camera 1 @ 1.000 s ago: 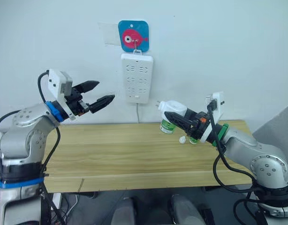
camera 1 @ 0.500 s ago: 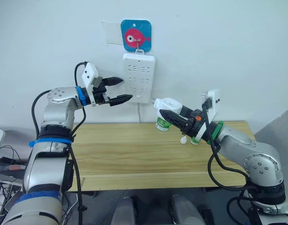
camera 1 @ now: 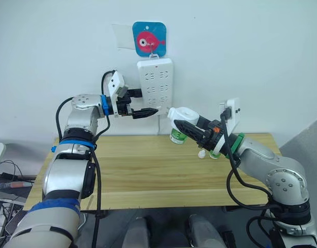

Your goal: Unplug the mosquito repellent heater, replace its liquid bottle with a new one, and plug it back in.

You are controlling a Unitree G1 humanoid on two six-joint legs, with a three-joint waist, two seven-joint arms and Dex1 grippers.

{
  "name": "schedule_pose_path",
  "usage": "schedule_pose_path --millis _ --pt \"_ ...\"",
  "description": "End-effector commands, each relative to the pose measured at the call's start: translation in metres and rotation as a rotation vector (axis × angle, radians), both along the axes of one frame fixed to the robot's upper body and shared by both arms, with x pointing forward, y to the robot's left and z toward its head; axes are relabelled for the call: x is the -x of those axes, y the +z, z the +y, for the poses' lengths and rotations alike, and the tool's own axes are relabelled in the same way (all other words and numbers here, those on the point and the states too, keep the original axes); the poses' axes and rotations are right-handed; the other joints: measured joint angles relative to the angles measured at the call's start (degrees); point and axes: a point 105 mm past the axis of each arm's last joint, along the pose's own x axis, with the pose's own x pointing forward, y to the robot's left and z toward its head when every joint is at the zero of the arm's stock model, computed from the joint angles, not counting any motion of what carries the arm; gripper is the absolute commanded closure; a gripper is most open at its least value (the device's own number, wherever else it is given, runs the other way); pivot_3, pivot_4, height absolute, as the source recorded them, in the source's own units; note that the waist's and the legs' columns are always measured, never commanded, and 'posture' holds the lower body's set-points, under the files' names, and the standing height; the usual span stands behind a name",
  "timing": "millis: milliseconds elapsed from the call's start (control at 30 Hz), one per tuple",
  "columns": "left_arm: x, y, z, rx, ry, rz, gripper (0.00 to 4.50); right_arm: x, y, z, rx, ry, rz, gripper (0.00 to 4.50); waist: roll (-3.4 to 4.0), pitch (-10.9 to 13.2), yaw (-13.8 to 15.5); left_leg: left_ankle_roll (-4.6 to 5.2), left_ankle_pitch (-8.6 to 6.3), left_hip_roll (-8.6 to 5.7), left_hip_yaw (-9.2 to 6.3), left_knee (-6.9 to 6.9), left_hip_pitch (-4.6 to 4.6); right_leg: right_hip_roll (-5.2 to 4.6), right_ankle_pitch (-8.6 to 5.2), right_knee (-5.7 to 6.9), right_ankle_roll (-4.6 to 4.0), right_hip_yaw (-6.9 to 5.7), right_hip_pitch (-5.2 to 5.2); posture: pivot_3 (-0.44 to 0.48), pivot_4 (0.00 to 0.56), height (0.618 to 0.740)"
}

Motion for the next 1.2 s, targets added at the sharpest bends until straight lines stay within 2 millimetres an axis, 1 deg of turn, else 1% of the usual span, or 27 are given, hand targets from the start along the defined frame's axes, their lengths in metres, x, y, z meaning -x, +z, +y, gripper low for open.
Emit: schedule_pose_path --millis 33,100,200,300,367,467,500,733,867,1200 --pt "0.003 0.020 0.001 0.040 -0.013 -0.045 0.00 0.005 0.014 0.002 -0.004 0.007 -0.067 1.50 0.00 0.0 -0.2 0.00 0.00 0.01 -0.01 0.00 -0.01 0.00 -0.02 -0.01 -0.03 -0.01 0.00 -0.147 0.152 0.740" --pt "0.003 0.019 0.003 0.057 -0.003 -0.031 0.00 0.005 0.013 0.002 0.004 0.003 -0.072 1.50 0.00 0.0 -0.3 0.00 0.00 0.01 -0.02 -0.02 -0.02 0.00 -0.05 -0.03 -0.04 -0.02 -0.01 -0.145 0.152 0.740" --pt "0.004 0.020 0.004 0.103 -0.002 0.002 0.62 0.004 0.010 0.004 0.022 0.005 -0.082 1.50 0.00 0.0 -0.6 0.00 0.00 0.01 -0.03 -0.01 -0.02 0.00 -0.05 -0.01 -0.04 -0.02 -0.01 -0.144 0.151 0.740" --pt "0.006 0.021 0.004 0.126 -0.007 0.027 1.50 -0.001 0.008 0.006 0.046 -0.010 -0.100 1.50 0.00 0.0 -0.9 0.00 0.00 0.01 -0.04 0.01 -0.01 0.00 -0.06 0.06 -0.04 -0.02 -0.01 -0.140 0.148 0.740" --pt "0.008 0.020 0.004 0.131 -0.013 0.042 2.19 -0.006 0.008 0.008 0.053 -0.035 -0.118 1.50 0.00 0.0 -1.0 0.00 0.00 0.01 -0.04 0.01 -0.01 0.00 -0.06 0.09 -0.04 -0.02 -0.04 -0.139 0.146 0.740" --pt "0.010 0.021 0.004 0.154 -0.013 0.065 3.10 -0.008 0.007 0.011 0.093 -0.048 -0.156 1.50 0.00 0.0 -1.0 0.00 0.00 0.00 -0.04 0.01 -0.01 0.00 -0.06 0.09 -0.04 -0.01 -0.05 -0.137 0.146 0.740" --pt "0.009 0.022 0.004 0.170 -0.008 0.079 3.17 -0.008 0.007 0.012 0.100 -0.053 -0.164 1.50 0.00 0.0 -0.9 0.00 0.00 0.01 -0.04 0.00 -0.02 0.00 -0.06 0.07 -0.04 -0.02 -0.06 -0.137 0.146 0.740" --pt "0.014 0.020 0.004 0.199 -0.019 0.185 3.17 -0.009 0.012 0.024 0.104 -0.089 -0.201 1.50 0.00 0.0 -1.0 -0.01 0.01 0.01 -0.03 0.00 -0.02 0.00 -0.07 0.14 -0.05 0.01 -0.12 -0.142 0.145 0.740" --pt "0.015 0.020 0.004 0.198 -0.020 0.191 3.17 -0.013 0.016 0.026 0.103 -0.124 -0.216 1.50 0.00 0.0 -1.0 -0.02 0.01 0.02 -0.03 0.01 -0.02 -0.01 -0.07 0.16 -0.05 0.01 -0.12 -0.143 0.145 0.740" --pt "0.016 0.017 0.003 0.173 -0.022 0.173 3.17 -0.019 0.013 0.028 0.142 -0.155 -0.218 1.50 0.00 0.0 -1.0 -0.03 0.02 0.02 -0.03 0.00 -0.02 -0.01 -0.08 0.15 -0.06 0.01 -0.13 -0.143 0.150 0.740"
